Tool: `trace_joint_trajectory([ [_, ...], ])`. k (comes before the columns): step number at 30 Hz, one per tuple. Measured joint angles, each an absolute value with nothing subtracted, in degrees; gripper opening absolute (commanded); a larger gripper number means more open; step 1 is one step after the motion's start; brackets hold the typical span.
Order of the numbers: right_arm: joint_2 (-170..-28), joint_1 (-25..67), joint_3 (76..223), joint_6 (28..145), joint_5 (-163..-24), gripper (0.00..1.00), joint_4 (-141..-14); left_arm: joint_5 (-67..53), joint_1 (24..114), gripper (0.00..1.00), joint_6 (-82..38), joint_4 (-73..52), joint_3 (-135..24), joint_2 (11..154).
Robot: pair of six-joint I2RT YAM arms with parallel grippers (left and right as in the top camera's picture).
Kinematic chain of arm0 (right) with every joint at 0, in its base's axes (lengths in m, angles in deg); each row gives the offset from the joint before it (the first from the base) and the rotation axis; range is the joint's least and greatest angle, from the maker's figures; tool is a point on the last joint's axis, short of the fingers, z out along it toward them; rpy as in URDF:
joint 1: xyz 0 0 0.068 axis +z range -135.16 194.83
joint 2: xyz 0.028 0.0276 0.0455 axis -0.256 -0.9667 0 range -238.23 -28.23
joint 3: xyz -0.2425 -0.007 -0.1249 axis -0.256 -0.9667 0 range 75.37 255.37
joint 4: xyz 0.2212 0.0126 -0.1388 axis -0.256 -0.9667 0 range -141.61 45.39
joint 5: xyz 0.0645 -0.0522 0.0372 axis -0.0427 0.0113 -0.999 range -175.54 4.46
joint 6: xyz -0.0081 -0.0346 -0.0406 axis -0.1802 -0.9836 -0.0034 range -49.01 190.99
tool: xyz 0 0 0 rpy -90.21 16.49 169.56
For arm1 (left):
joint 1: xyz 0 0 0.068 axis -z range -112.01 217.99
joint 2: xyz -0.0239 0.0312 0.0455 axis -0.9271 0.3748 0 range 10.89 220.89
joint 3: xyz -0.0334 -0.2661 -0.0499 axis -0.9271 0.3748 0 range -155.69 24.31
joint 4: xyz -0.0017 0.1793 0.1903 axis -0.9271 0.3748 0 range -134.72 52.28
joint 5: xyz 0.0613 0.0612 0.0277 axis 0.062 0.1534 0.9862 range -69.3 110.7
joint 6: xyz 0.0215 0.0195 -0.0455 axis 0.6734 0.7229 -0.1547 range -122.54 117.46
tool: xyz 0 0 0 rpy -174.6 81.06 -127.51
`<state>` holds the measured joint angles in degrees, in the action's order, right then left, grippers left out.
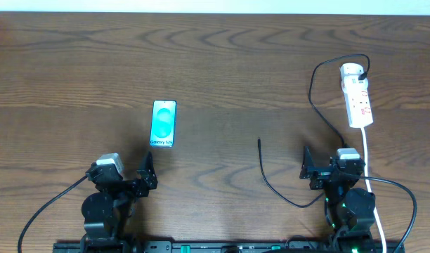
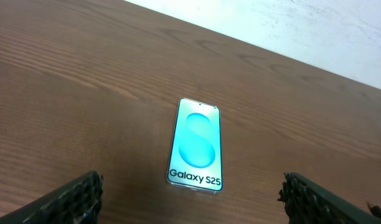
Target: Plug charger to phone and switch on socket
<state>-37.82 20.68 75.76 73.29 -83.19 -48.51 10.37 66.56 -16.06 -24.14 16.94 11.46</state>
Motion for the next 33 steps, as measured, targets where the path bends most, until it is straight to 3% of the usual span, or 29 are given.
trace_joint_trajectory([
  [22,-37.8,20.7,75.8,73.3,-83.2,0.99,-48.5,10.4,66.6,0.92,-16.0,-24.4,16.9,11.5],
  [23,-37.8,20.7,75.8,73.3,-83.2,0.99,-48.5,10.4,66.6,0.98,-15.9,-24.5,16.9,11.5],
  [33,-37.8,20.7,75.8,73.3,-83.2,0.99,-48.5,10.4,66.6,0.98,-13.0,-25.5,16.9,15.7],
])
